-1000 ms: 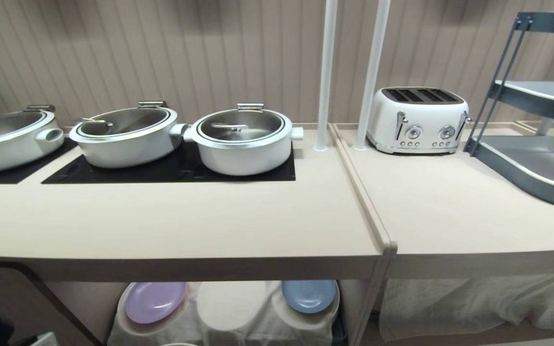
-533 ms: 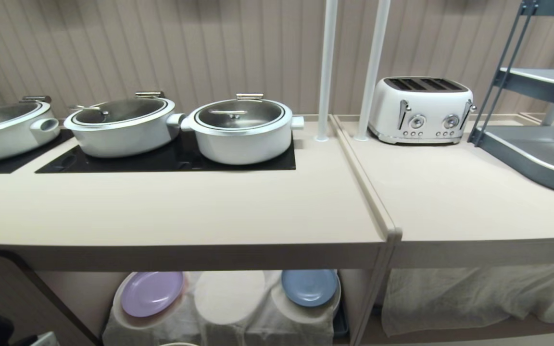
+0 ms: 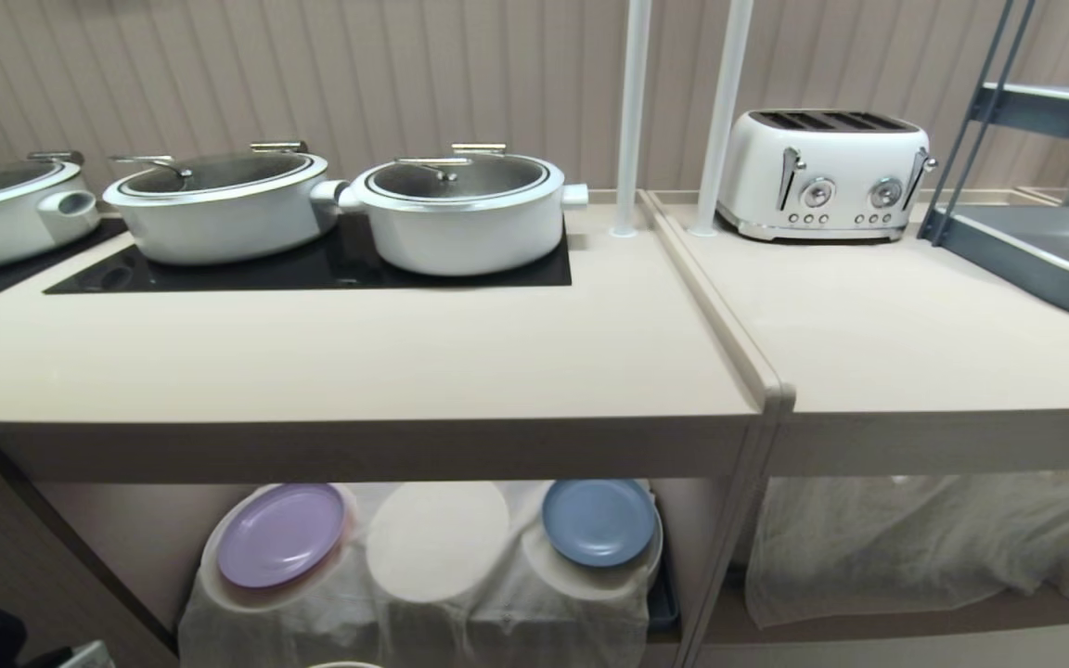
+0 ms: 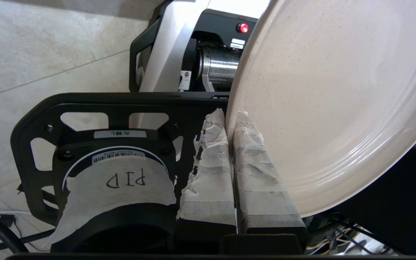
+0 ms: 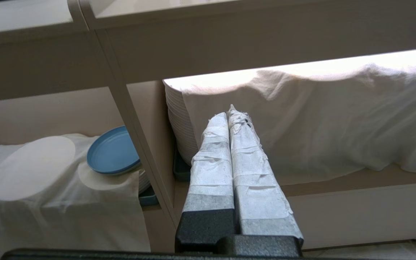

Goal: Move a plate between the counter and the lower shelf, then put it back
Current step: Put the plate in the cupboard

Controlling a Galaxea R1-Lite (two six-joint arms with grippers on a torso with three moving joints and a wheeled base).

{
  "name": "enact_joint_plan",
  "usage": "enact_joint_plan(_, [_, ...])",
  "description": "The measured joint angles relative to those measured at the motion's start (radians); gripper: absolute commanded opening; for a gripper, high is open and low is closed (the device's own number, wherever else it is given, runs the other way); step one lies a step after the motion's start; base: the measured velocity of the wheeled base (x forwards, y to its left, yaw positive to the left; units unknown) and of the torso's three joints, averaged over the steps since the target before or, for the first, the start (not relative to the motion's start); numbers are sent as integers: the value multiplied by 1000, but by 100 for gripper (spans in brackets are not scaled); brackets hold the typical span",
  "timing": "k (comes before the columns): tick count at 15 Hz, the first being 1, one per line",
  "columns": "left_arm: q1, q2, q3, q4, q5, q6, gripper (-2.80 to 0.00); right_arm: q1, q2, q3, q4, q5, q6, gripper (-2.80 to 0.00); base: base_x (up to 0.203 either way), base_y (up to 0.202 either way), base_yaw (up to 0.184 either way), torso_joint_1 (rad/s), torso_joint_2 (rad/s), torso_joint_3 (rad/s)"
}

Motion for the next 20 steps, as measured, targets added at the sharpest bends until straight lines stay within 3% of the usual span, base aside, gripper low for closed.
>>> enact_joint_plan(20, [1,-13,4,2,0,-3,-280,0,0,0,0,0,0,-280,0,0,0,-193,488,290])
